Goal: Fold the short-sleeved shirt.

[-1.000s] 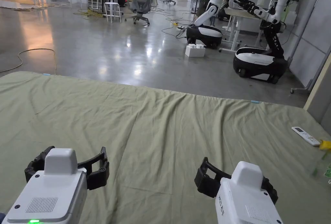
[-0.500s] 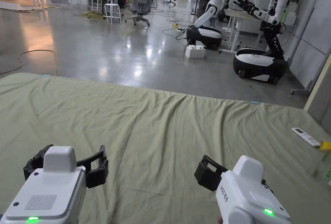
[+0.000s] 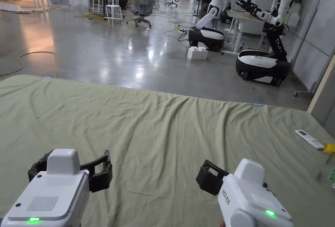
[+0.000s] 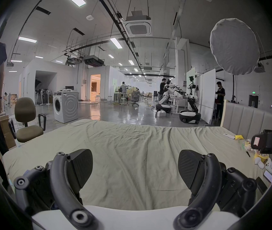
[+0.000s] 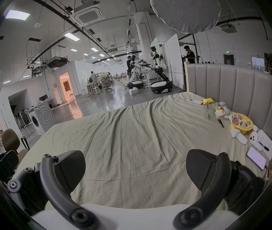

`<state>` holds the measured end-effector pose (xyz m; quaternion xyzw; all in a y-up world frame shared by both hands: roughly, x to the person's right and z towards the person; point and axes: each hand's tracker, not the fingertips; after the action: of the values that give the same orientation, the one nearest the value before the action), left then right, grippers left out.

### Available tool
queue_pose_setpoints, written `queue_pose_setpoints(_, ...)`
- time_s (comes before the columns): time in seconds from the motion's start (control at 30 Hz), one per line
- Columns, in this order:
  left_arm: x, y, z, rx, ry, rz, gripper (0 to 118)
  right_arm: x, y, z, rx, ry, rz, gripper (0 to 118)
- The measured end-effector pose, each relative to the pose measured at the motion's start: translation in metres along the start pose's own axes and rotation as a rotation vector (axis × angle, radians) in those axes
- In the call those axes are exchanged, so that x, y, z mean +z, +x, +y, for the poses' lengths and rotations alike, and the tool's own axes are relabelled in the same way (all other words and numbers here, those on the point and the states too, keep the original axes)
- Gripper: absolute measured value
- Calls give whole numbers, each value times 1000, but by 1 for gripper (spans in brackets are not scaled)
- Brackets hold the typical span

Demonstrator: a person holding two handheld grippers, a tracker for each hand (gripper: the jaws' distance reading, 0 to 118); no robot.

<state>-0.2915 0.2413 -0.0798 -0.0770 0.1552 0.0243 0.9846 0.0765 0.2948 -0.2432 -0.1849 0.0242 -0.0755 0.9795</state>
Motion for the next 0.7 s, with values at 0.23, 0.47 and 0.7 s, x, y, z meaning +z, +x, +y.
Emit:
queue_pose_setpoints(0.23,-2,0,1,-8,-3,-18,104,-1,0,2,8,2,-2,118)
queue_pose_setpoints(0.47,-3,-1,0,-23,-9,-18,104,-5,0,6,24,-21,-7,118)
queue_pose_setpoints(0.7,-4,-2,-2,-23,-14,-23,104,-5,2,3,-6,-1,-15,117)
